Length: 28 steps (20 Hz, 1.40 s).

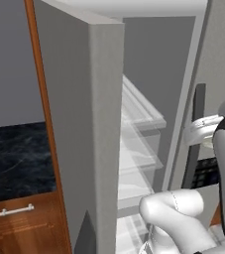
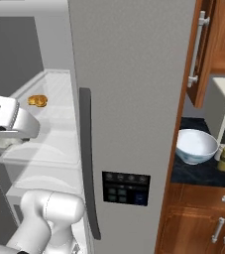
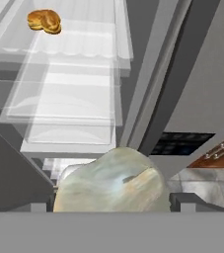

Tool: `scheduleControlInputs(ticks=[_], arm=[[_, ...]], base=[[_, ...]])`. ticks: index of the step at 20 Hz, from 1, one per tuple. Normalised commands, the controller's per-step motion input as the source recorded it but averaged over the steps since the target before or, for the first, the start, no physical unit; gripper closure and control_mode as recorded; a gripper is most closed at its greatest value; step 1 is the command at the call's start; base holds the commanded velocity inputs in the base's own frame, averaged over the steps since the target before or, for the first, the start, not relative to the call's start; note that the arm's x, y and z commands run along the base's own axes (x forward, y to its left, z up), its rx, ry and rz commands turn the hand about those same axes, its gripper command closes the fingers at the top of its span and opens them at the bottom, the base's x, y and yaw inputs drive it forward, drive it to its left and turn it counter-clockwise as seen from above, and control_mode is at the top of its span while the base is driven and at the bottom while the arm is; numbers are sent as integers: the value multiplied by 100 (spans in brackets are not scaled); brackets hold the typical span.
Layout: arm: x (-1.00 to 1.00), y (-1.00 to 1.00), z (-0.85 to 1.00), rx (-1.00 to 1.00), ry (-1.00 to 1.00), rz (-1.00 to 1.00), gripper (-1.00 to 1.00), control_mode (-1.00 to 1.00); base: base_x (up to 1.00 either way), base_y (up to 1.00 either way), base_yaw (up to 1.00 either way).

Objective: Retrieve the bottle and the shaker from the cabinet and place them next to the mixing bowl on the counter. Then add garlic from the fridge to the mixing bowl.

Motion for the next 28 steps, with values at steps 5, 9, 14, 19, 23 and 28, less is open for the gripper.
scheduleControlInputs(ticks=[5, 9, 14, 19, 23, 28], arm=[[0, 0, 0, 0, 0, 0, 100, 100], [0, 0, 0, 0, 0, 0, 100, 100], [0, 0, 0, 0, 0, 0, 100, 100], [0, 0, 0, 0, 0, 0, 100, 100], [0, 0, 0, 0, 0, 0, 100, 100], [0, 0, 0, 0, 0, 0, 100, 100]], base=[[-38, -42, -2], [-17, -64, -5], [18, -100, -2], [0, -100, -3], [1, -100, 0], [37, -96, 12]])
